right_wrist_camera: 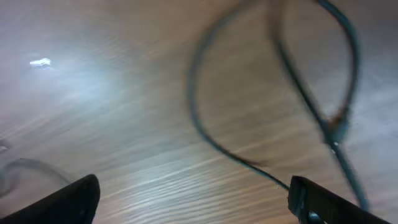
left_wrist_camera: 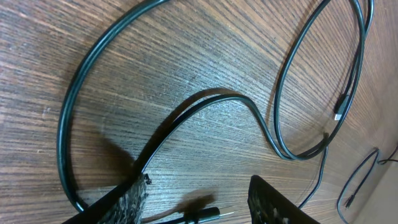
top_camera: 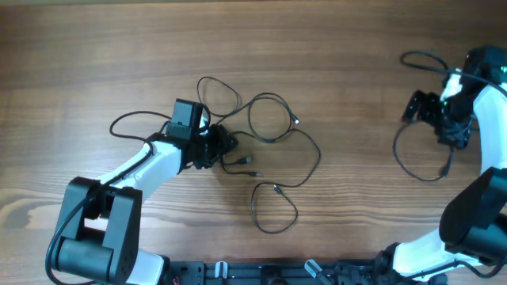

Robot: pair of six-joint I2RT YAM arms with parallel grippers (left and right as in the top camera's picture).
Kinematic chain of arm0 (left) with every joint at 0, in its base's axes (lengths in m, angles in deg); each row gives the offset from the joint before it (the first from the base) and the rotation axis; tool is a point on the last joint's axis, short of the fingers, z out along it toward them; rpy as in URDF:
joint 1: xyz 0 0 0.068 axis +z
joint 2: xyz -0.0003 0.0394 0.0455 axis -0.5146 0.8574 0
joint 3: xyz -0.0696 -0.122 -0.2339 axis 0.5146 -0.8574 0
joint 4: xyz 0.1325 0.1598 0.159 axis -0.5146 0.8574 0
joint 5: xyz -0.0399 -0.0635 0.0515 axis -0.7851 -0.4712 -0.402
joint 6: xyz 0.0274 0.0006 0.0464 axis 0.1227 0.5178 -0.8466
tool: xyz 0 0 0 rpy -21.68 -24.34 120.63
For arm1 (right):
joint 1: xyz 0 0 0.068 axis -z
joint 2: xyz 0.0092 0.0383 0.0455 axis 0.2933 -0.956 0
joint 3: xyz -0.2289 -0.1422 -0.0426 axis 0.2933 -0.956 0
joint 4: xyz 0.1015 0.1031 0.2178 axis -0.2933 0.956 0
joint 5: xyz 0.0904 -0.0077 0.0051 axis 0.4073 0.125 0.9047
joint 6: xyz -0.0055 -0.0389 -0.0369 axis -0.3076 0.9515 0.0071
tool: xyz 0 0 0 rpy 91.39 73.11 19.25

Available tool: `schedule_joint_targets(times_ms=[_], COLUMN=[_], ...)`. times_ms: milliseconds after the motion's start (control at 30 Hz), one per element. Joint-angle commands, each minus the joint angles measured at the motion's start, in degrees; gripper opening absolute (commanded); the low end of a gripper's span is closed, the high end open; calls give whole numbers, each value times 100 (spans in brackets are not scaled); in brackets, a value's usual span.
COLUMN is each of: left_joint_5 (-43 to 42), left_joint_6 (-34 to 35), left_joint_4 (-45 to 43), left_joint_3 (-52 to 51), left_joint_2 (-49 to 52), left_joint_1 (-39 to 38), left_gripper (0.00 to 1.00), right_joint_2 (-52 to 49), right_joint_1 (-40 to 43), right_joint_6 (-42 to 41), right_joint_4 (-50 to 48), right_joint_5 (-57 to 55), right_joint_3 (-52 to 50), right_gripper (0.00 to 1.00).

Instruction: Untangle cables

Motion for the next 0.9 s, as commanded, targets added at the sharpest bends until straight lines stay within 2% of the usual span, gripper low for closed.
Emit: schedule_joint_targets(times_ms=[0, 67, 200, 267, 333, 400, 500, 533, 600, 700, 767, 867], left_joint_5=[79, 81, 81, 81, 81, 81, 81, 81, 81, 81, 81, 81], left_joint_6=[-118, -118, -118, -118, -118, -118, -118, -118, -118, -118, -118, -118], left_joint_4=[136, 177, 175, 177, 175, 175, 173, 173, 175, 175, 177, 181], left_joint_3=[-28, -28, -28, -28, -28, -28, -28, -28, -28, -28, -28, -28], left_joint_2=[55, 55, 55, 55, 55, 55, 55, 55, 55, 55, 55, 55], left_joint_1=[-11, -11, -11, -11, -11, -11, -11, -11, -11, -11, -11, -11], left_gripper=[55, 55, 55, 55, 55, 55, 55, 55, 55, 55, 55, 55], right_joint_2=[-81, -81, -81, -81, -81, -81, -79, -79, -72, -48, -46, 83], right_joint_1=[448, 944, 2083, 2717, 3158, 3458, 3427, 3268, 2872, 2031, 1502, 1300], right_joint_6=[-1373, -1821, -2006, -2433, -2459, -2188, -575, 343, 846, 933, 452, -306], right_joint_4=[-122, -319, -807, -894, -911, -1132, -1624, -1805, -1937, -2094, -2151, -1880], right_joint_5=[-1099, -1054, -949, -870, -634, 101, 2540, 4172, 4996, 4712, 3788, 2647], right_joint_3=[-605, -1008, -1832, -2039, -2044, -2044, -2044, -2044, -2037, -1985, -1829, -1506], right_gripper=[100, 100, 99, 99, 99, 100, 100, 99, 99, 99, 100, 100])
